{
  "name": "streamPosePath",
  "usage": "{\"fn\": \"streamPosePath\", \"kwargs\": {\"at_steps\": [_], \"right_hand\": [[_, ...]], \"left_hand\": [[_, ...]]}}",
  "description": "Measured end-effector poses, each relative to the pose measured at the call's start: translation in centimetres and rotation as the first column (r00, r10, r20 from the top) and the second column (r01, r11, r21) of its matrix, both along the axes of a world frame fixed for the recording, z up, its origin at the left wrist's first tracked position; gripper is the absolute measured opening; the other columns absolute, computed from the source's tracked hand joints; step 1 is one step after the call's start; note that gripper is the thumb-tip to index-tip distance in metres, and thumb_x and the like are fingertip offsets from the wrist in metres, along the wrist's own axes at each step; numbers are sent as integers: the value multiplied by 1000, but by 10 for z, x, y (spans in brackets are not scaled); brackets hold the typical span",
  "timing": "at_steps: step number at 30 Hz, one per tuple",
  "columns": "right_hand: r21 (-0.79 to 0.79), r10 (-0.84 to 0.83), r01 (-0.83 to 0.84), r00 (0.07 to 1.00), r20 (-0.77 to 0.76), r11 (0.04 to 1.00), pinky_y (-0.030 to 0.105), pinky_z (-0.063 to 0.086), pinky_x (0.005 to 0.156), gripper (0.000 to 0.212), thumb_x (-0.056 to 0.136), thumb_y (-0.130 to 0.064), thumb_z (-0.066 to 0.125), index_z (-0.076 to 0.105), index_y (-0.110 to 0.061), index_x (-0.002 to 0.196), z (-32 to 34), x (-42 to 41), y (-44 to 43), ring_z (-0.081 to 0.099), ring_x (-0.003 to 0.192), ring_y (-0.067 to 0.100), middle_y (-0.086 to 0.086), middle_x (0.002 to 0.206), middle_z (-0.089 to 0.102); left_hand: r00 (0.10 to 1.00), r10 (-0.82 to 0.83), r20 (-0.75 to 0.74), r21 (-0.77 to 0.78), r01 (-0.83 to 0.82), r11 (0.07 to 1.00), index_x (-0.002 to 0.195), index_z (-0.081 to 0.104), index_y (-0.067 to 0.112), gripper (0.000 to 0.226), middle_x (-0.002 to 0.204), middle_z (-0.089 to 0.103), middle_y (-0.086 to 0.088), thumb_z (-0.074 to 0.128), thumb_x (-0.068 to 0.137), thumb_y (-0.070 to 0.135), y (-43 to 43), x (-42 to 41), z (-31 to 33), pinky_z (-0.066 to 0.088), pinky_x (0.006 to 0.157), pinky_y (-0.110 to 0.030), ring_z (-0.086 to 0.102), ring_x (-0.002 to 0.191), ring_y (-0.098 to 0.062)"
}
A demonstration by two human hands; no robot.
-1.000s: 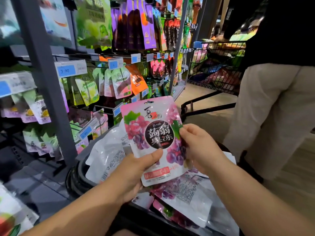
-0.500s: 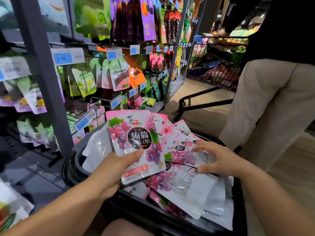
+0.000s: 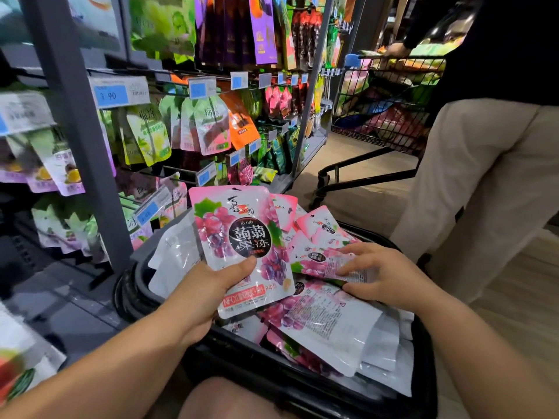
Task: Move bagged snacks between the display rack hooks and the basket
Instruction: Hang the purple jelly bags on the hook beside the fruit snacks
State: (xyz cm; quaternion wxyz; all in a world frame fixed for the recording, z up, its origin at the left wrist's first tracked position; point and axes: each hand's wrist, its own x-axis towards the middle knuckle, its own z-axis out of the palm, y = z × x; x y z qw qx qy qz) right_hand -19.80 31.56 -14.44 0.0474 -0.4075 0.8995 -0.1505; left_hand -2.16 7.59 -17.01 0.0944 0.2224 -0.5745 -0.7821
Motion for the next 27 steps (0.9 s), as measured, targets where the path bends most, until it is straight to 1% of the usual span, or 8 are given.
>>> {"fn": "streamPosePath", "kwargs": {"at_steps": [2, 8, 12, 17, 20, 22, 24, 27], "right_hand": [[-92, 26, -28, 999, -19, 995, 18, 39, 100, 6, 79, -27, 81, 78, -33, 79, -4, 3, -2, 50, 112, -10, -31, 113, 58], [-223, -65, 91, 990, 122, 970, 5, 42, 75, 25, 87, -19, 73, 66, -29, 66, -6, 6, -7, 60, 95, -16, -20, 97, 71], [-281, -174, 181, 983, 52, 942, 32, 48, 67, 15, 94, -26, 64, 62, -25, 79, 3, 8, -11, 62, 76, 9, -10, 79, 68], [-613, -280, 318, 946, 160, 724, 24, 39, 52, 20, 99, -21, 54, 54, -21, 79, 26, 13, -16, 48, 53, 3, -7, 63, 56], [-749, -151, 389, 917, 368, 537, 28, 40, 49, 22, 102, -20, 50, 56, -21, 81, 41, 18, -27, 50, 56, 15, -4, 64, 57], [-791, -27, 408, 895, 446, 456, 36, 38, 58, 25, 102, -20, 49, 61, -22, 80, 50, 28, -39, 46, 66, 24, 9, 74, 56], [-804, 80, 426, 863, 499, 416, 40, 38, 66, 33, 102, -21, 49, 65, -26, 73, 61, 41, -58, 47, 70, 26, 13, 78, 56], [-777, 196, 501, 778, 597, 381, 29, 43, 55, 29, 103, -18, 47, 61, -18, 77, 72, 60, -87, 54, 62, 22, 8, 69, 61]], "left_hand": [[1000, -1, 2, -8, 1, 1000, 108, 71, 7, 44, 100, 75, -14, 74, 69, 27, 0, 1, 1, 52, 94, -51, 72, 93, -32], [1000, 15, 5, -17, -15, 1000, 110, 70, 10, 28, 101, 75, -12, 69, 84, 19, 0, 4, 2, 52, 95, -52, 73, 93, -31], [999, 40, 0, -26, -40, 999, 107, 72, 11, 35, 100, 76, -11, 74, 74, 23, -2, 6, 6, 52, 96, -51, 73, 93, -30], [998, 66, -21, -32, -67, 997, 107, 73, 12, 50, 101, 76, -10, 77, 62, 32, -5, 8, 12, 49, 99, -55, 71, 96, -32], [995, 80, -59, -39, -83, 996, 105, 74, 17, 51, 103, 76, -4, 79, 58, 37, -10, 10, 19, 46, 102, -52, 70, 101, -29], [991, 102, -89, -47, -106, 993, 103, 73, 20, 47, 103, 76, -1, 79, 60, 36, -12, 13, 26, 47, 102, -48, 70, 102, -26], [984, 127, -126, -46, -134, 990, 100, 73, 18, 38, 98, 77, -1, 78, 64, 31, -18, 18, 35, 52, 94, -44, 72, 97, -24], [979, 138, -149, -49, -146, 988, 91, 74, 9, 24, 89, 77, -6, 76, 72, 24, -22, 26, 49, 54, 81, -37, 74, 87, -24]]}}
